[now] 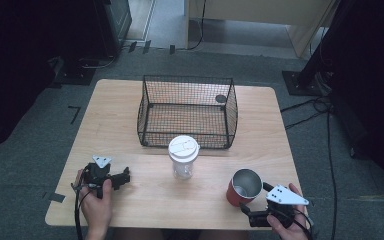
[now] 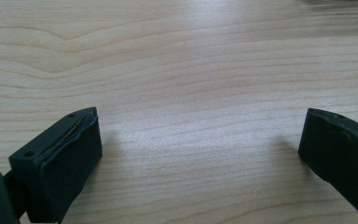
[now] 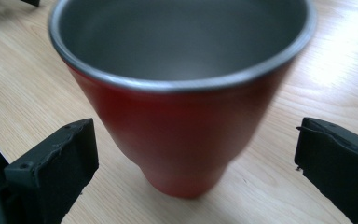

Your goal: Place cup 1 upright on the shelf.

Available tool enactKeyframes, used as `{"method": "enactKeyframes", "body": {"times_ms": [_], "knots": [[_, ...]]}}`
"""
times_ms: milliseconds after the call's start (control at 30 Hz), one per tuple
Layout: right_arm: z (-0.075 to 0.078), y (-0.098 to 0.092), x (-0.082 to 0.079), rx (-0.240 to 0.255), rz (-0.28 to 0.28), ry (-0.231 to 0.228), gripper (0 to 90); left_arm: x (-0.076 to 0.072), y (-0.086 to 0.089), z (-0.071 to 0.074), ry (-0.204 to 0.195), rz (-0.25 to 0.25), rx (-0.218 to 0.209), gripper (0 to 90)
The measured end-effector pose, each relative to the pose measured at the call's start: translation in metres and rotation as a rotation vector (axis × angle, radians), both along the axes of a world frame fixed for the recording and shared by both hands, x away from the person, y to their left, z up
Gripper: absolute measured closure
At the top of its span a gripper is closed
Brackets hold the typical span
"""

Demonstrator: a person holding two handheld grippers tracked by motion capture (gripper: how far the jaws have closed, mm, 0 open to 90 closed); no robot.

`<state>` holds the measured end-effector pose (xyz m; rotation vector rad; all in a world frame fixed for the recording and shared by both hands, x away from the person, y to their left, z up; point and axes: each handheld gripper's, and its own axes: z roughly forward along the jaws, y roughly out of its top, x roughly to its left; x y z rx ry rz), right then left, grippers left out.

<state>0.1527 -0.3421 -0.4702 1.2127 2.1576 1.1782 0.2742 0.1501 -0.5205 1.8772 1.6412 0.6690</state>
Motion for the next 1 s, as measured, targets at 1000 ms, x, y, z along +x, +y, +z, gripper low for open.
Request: {"method": "enactKeyframes", "body": {"times_ms": [1000], "knots": [[0.000, 0.030, 0.010, 0.079, -0.099, -0.069, 2.7, 0.000, 0.000, 0.000, 0.000, 0.000, 0.000, 0.1]]}}
